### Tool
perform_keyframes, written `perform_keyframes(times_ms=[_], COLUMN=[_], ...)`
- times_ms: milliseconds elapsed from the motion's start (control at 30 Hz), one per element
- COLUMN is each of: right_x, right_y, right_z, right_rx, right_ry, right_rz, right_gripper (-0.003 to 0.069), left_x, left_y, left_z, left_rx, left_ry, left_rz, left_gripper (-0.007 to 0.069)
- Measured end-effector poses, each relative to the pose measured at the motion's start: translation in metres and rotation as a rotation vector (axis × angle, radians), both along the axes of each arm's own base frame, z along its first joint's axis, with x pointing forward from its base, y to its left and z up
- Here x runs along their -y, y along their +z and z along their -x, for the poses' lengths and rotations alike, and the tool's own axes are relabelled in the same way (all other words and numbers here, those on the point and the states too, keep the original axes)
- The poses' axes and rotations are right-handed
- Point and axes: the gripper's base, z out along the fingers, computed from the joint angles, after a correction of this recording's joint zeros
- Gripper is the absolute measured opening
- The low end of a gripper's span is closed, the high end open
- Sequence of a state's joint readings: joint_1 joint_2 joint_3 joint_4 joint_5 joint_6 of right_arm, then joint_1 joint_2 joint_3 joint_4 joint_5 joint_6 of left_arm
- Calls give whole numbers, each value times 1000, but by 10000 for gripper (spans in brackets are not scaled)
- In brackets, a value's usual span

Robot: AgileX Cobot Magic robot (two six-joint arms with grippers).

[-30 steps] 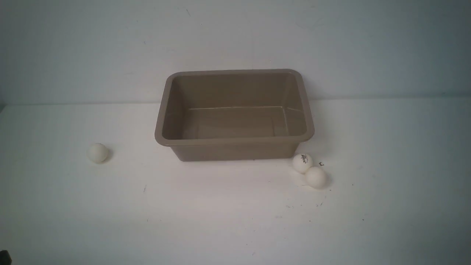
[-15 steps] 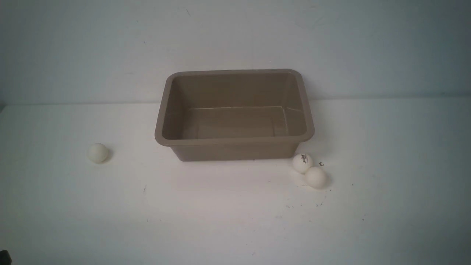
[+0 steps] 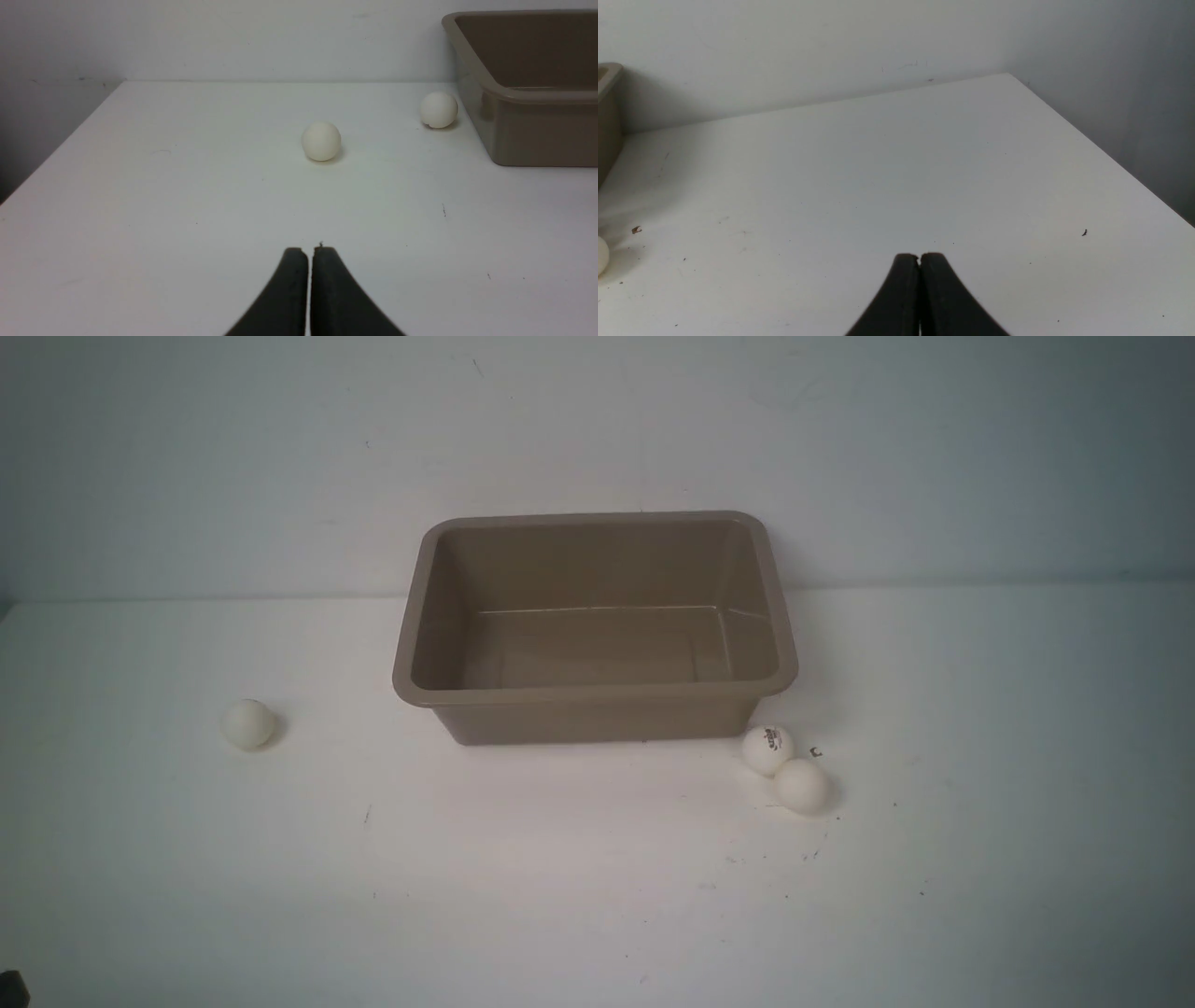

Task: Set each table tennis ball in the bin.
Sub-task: Use the right arm to clamp the table tennis ball closest to it

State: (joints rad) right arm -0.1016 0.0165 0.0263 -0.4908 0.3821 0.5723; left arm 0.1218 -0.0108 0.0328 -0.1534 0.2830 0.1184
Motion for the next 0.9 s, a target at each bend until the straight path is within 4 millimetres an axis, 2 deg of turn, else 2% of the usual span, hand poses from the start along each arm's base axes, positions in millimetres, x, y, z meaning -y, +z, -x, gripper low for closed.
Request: perform_keyframes(times_ms=[133, 267, 467, 533, 567, 600, 667, 767, 900], right_x=[-7, -21, -34, -37, -38, -38, -39, -40, -40], right_y=[11, 38, 61, 65, 66, 66, 68, 69, 69], right_z=[-3, -3, 7, 10, 11, 11, 13, 14, 13], right_rx=[143, 446, 704, 753, 768, 775, 799, 813, 803], right_ry=[65, 231, 406, 445, 457, 463, 486, 499, 496], right_rz=[-65, -150, -130, -131, -135, -139, -152, -169, -185], right_gripper=[-16, -16, -16, -16, -16, -16, -16, -16, -16], left_x=[0, 0, 0, 2, 4, 4, 9, 14, 14], left_y=[0, 0, 0, 1, 2, 2, 5, 10, 14], left_z=[0, 0, 0, 0, -1, -1, -1, -2, -2], left_rx=[0, 0, 3, 18, 35, 36, 66, 96, 137], left_ry=[0, 0, 1, 8, 15, 14, 31, 37, 39], left_rz=[0, 0, 23, 138, 280, 297, 685, 1086, 1227], left_gripper=[-3, -3, -3, -3, -3, -3, -3, -3, -3])
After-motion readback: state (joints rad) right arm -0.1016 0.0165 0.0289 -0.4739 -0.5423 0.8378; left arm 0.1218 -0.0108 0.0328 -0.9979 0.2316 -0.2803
